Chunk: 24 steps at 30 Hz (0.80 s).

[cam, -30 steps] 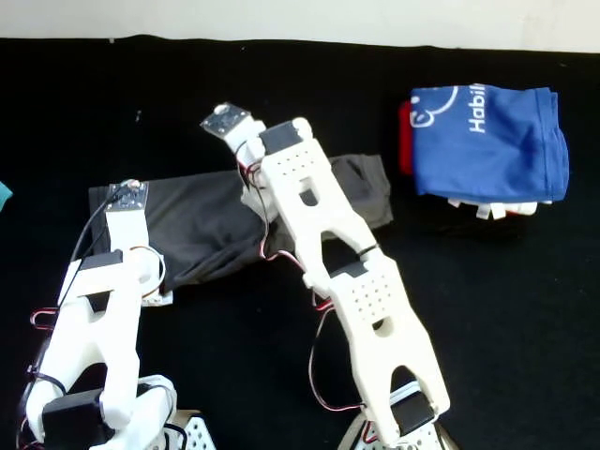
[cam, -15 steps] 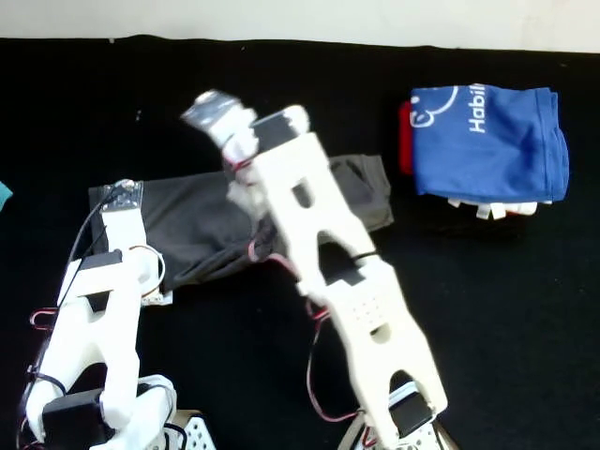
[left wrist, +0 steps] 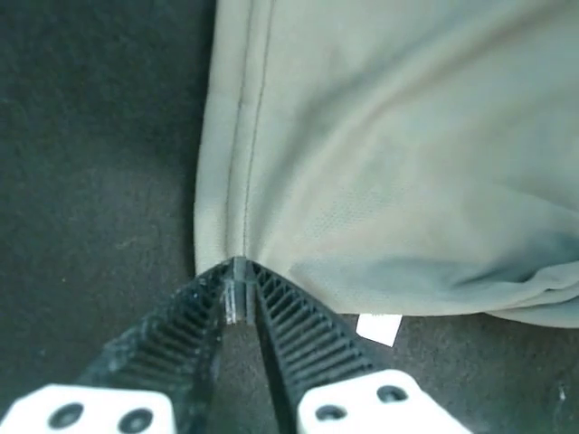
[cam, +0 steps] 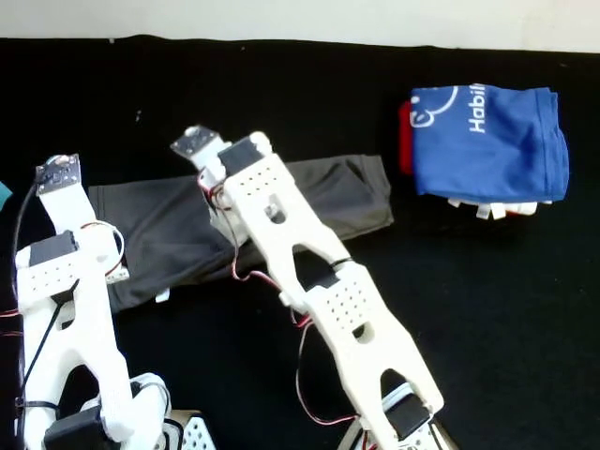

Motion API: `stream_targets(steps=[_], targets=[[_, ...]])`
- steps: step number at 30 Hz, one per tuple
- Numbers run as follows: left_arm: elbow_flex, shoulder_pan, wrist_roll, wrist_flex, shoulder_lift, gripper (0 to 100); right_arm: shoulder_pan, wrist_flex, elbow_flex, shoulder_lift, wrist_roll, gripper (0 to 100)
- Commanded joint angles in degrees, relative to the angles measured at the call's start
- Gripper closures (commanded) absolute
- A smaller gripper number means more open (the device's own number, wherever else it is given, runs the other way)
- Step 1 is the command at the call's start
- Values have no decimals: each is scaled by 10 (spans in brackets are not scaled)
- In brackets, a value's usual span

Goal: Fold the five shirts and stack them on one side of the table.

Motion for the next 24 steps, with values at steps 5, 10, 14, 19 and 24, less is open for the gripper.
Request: stream_targets(steps=[5,10,14,19,24], targets=[[-93,-44,26,-42,124,992,-12,9,8,-4,-6,994],[-233,-65,36,24,245,992,-9,9,42,-5,-6,993],[-329,-65,36,79,322,992,-11,10,49,-11,-6,993],[-412,-61,36,136,391,992,-10,7,22,-75,-5,993],[-447,-48,36,155,437,990,-8,-29,22,-66,-4,993]])
